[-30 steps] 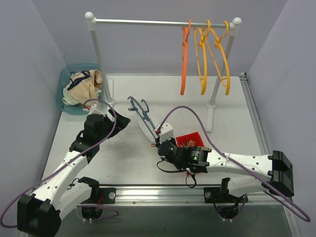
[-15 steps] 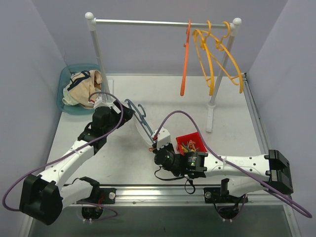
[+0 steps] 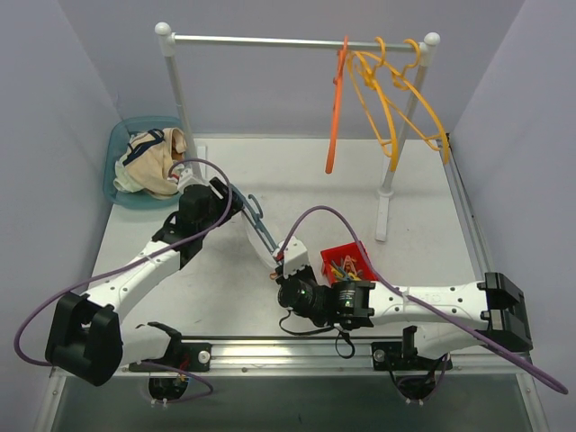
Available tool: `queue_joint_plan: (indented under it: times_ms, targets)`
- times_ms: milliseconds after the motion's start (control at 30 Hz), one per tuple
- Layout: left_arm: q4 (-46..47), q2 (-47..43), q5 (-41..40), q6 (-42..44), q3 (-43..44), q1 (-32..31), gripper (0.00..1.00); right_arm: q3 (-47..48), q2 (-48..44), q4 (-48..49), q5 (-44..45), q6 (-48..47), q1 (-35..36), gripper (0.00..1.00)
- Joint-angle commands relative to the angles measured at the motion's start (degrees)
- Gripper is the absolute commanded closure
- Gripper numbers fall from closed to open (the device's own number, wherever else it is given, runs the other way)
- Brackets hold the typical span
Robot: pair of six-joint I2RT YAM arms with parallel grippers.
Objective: Remove the underwear clipped to the hanger
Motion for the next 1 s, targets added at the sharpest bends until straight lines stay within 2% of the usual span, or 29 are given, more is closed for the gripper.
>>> queue_joint_plan:
  times_ms: [0,67,100,167,200,300,333,500,733,767,833,867,967]
  targets:
    - [3.99,0.47,-0.2,0.0,3.25,-0.47,0.3,2.21,0.71,-0.13,3.24,0.89,0.55,1.0]
    - [4.08,0.82,-0.02,-0.09,3.52,-0.47,0.4,2.47,1.15,-0.13,3.24,0.89,0.55,1.0]
    - [4.17,1.0,0.07,-0.18,3.61,-0.47,0.53,2.47,1.41,-0.13,3.24,0.8,0.55,1.0]
    - [3.65,0.74,-0.11,-0.26,3.69,-0.47,0.67,2.65,1.94,-0.22,3.58,0.8,0.55,1.0]
    - [3.38,0.65,-0.2,-0.27,3.78,-0.47,0.78,2.56,2.03,-0.13,3.67,0.8,0.55,1.0]
    - [1.8,-0.58,-0.9,-0.26,3.96,-0.47,0.95,3.0,2.73,-0.65,4.73,1.15,0.37,1.0]
    - [1.45,-1.28,-1.07,-0.18,3.96,-0.47,0.97,3.26,3.43,-1.44,5.34,1.59,0.37,1.0]
    - [-1.1,-3.83,-0.55,0.35,3.78,-0.47,0.97,3.7,4.49,-2.41,5.52,3.43,-0.85,1.0]
    - [-8.39,-12.97,-0.9,2.28,0.72,-0.47,0.96,3.18,3.35,-3.65,4.29,5.02,-3.4,1.0]
    - [-10.49,-13.06,-0.29,3.24,0.45,-0.47,0.88,3.09,3.0,-3.3,3.77,4.24,-3.58,1.0]
    - [-12.08,-13.15,1.03,3.69,-1.22,-0.47,0.79,3.0,2.47,-2.59,2.36,3.27,-4.19,1.0]
    - [-12.35,-13.24,1.21,3.78,-2.27,-0.47,0.64,3.26,2.55,-2.5,1.92,2.74,-4.81,1.0]
    - [-10.17,-15.08,2.43,2.38,-5.87,-0.47,0.35,3.35,2.73,-2.41,0.86,2.3,-5.6,1.0]
